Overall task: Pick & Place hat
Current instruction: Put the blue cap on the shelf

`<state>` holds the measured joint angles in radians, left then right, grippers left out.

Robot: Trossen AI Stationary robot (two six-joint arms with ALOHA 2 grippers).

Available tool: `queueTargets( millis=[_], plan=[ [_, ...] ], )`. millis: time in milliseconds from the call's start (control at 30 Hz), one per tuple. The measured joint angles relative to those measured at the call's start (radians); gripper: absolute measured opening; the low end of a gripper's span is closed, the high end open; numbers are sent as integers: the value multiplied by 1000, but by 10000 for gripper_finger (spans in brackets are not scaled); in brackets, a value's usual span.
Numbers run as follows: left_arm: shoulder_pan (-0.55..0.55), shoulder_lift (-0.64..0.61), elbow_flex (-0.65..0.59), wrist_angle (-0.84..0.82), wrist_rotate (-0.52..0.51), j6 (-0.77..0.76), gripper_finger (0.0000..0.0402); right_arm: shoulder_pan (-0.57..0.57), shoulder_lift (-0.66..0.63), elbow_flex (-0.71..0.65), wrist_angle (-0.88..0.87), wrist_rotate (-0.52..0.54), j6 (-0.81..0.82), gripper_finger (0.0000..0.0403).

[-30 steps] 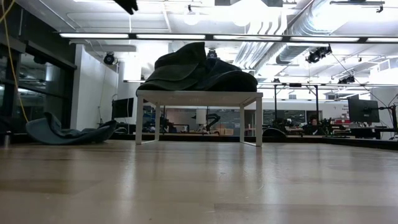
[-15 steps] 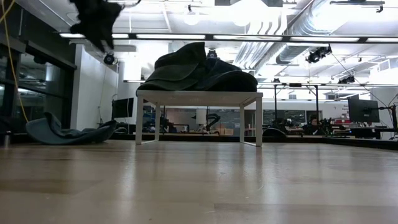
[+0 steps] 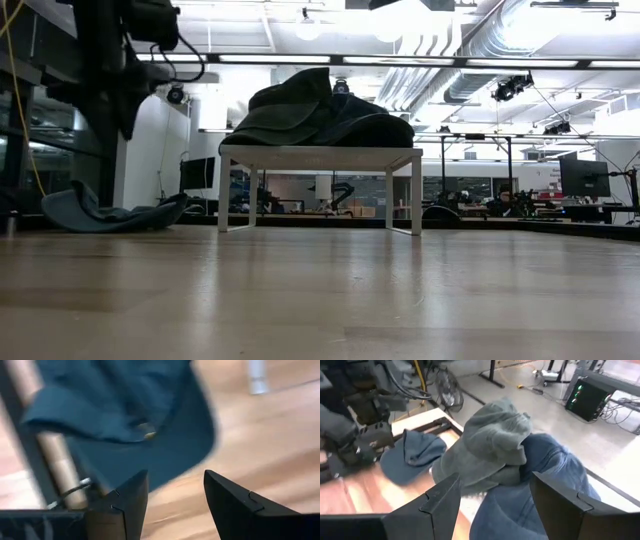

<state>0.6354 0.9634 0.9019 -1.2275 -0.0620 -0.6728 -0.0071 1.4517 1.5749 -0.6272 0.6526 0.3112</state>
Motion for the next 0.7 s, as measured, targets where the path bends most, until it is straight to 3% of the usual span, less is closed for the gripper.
queueTargets(
  millis=[200,533,700],
  plan=[
    [-55,0,-36,-58,-207,-233,185,0,0,0,-28,-47,2,227],
    [-53,8,-184,15,-207,-401,185,0,0,0,-31,-133,-25,227],
    [-53,7,-221,16,-254,-498,185,0,0,0,-34,-169,-50,228]
  ],
)
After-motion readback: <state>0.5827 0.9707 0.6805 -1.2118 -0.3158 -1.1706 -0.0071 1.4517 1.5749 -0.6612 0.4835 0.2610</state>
